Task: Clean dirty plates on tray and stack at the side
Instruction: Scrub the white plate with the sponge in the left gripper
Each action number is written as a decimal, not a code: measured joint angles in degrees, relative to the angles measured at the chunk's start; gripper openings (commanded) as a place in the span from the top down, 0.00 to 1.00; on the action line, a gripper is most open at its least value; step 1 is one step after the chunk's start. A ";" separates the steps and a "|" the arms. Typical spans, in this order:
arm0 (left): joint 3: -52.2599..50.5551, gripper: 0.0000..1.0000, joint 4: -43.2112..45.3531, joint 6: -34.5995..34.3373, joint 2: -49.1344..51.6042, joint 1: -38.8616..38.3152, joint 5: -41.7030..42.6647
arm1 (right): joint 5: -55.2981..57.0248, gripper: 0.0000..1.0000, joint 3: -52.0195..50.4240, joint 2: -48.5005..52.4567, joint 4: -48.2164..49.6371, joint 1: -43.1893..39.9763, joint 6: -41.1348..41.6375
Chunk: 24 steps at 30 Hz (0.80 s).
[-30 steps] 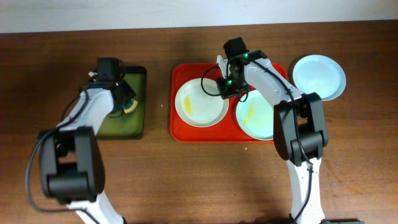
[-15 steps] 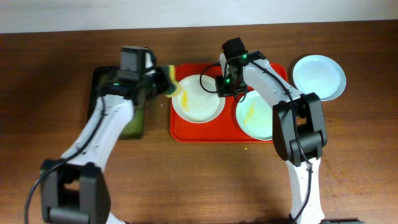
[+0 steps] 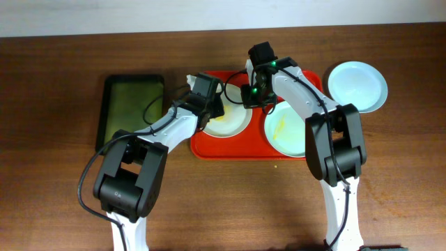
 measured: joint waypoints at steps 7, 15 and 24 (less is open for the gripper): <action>0.22 1.00 -1.92 3.04 -1.97 -0.09 -6.19 | 0.00 0.96 0.00 0.00 -0.20 0.00 0.00; 0.44 1.00 -2.82 1.66 -7.74 -0.13 3.91 | 0.00 0.95 0.00 0.00 -0.17 0.00 -0.02; 0.94 1.00 -10.47 2.36 -1.60 -0.96 -4.15 | 0.20 0.96 0.00 0.00 -0.20 0.04 0.02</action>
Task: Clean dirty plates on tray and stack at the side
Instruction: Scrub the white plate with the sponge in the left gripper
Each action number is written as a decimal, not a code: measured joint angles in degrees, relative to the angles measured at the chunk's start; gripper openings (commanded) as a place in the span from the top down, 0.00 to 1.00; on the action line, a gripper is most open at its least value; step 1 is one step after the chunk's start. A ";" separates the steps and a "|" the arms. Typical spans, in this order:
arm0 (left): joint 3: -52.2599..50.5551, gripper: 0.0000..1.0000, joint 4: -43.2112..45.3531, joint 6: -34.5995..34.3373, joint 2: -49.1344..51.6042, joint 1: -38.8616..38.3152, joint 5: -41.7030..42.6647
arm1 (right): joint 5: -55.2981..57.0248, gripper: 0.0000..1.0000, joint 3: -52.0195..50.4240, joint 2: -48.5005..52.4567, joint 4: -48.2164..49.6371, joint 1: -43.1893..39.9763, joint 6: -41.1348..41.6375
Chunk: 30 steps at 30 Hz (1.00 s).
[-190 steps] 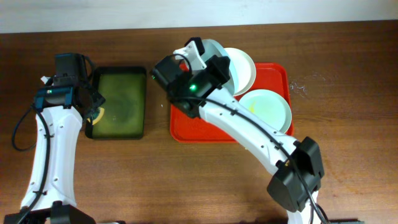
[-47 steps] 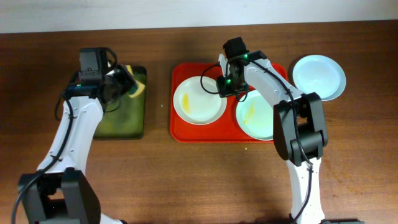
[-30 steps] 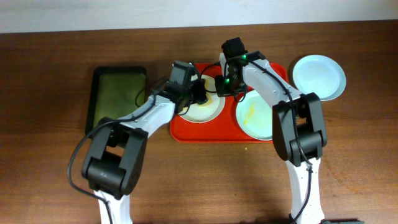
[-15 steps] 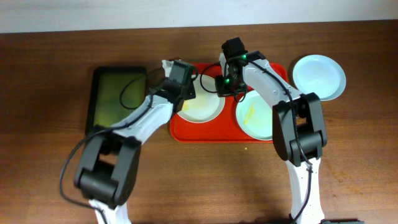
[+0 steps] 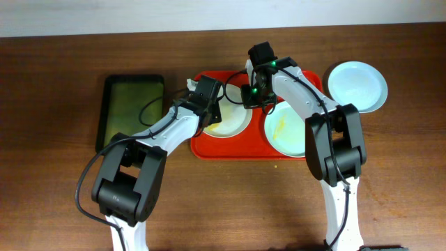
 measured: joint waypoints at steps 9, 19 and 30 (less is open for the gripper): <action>2.40 1.00 -1.07 2.75 -4.04 0.55 -2.58 | 0.04 0.95 0.00 -0.02 -0.17 0.00 -0.02; 3.58 1.00 11.23 -2.62 5.55 0.79 8.72 | 0.26 0.95 0.00 0.00 -0.20 0.07 0.00; 4.07 1.00 -5.81 -0.17 -0.55 5.14 2.58 | 0.24 0.95 0.00 -0.02 -0.24 0.50 0.02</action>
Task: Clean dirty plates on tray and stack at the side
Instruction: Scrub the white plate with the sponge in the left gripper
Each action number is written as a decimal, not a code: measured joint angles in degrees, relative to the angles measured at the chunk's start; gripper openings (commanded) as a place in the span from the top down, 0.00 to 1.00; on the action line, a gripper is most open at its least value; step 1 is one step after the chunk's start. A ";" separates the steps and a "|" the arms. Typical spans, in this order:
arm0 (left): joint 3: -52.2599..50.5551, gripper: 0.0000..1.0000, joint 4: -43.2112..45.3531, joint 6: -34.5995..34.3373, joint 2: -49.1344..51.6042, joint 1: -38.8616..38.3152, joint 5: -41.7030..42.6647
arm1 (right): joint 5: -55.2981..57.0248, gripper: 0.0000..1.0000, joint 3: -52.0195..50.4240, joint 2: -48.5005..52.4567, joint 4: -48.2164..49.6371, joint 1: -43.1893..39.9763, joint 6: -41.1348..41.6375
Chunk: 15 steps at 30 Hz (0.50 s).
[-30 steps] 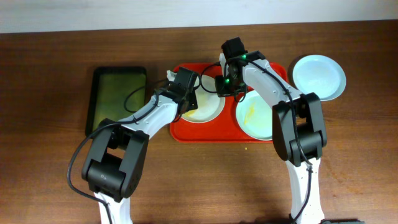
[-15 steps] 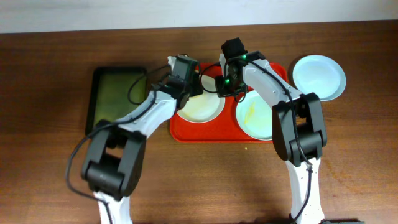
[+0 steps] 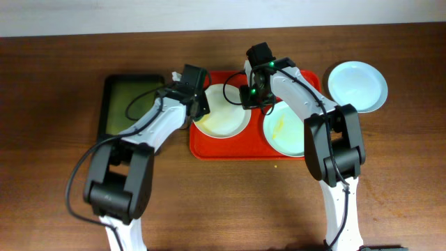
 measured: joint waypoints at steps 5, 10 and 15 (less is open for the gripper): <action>-0.24 1.00 0.52 0.09 -4.39 1.29 9.25 | 0.00 0.95 0.00 0.02 0.26 0.00 0.00; -0.26 1.00 3.26 0.09 0.83 -1.84 17.77 | 0.11 0.95 0.00 0.02 0.90 0.00 -0.04; 0.20 1.00 1.29 0.13 2.95 -3.54 14.03 | 0.39 0.95 0.00 0.02 0.83 0.00 -0.02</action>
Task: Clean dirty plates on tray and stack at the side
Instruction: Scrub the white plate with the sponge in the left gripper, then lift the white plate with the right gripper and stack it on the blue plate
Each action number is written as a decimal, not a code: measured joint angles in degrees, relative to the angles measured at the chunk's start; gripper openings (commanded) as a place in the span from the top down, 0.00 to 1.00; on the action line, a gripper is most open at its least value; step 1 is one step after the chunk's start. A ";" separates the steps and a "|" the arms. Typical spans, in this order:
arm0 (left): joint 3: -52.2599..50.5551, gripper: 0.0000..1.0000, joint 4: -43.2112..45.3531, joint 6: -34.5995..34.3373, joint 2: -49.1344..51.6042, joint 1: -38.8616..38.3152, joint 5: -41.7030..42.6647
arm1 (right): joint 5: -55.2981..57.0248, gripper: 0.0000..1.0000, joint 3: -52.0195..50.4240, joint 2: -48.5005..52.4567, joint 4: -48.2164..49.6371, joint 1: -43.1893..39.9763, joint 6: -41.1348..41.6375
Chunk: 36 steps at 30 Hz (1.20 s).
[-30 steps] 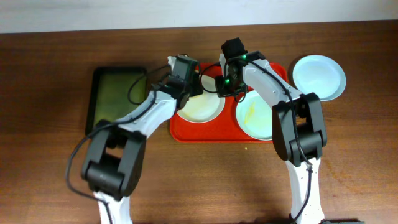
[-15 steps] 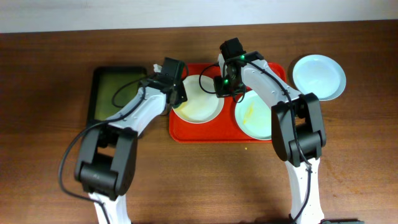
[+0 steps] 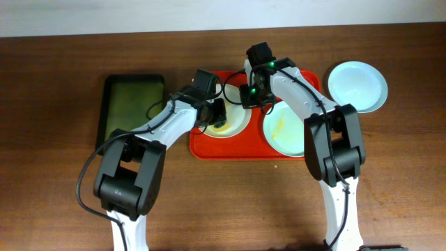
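Observation:
A red tray [image 3: 261,150] holds two white plates with yellowish smears: the left plate [image 3: 233,124] and the right plate [image 3: 284,129]. A clean white plate [image 3: 357,86] lies on the table to the right of the tray. My left gripper [image 3: 217,113] is low over the left plate's left half, with its fingers hidden under the wrist. My right gripper [image 3: 247,100] stands at the left plate's upper right rim. Its jaws are hidden too, so whether it holds the rim cannot be told.
A black bin [image 3: 132,111] with a greenish inside sits on the brown table [image 3: 223,202] left of the tray. Cables loop from both wrists above the tray's back edge.
My left gripper has moved from the tray's left edge, next to the black bin, to a spot over the left plate. The right arm and the plates have not moved.
My left gripper was over the left plate's upper left part at the two oldest moments, with a white scrap showing at its wrist. Then it was off the plate beside the bin. Now it is over the plate again. The right gripper stayed at the rim throughout.

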 measured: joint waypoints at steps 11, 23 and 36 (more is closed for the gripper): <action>3.39 1.00 -12.41 -0.02 -2.69 5.22 -12.79 | -1.07 0.96 0.00 0.00 -0.17 0.96 0.02; 3.17 1.00 -22.91 0.00 -19.61 28.63 -13.88 | 10.34 0.96 0.00 -8.09 -1.42 2.03 -5.01; -1.60 1.00 -20.63 0.00 -19.19 33.64 -14.08 | 62.36 0.96 0.02 -19.50 2.45 18.99 -35.87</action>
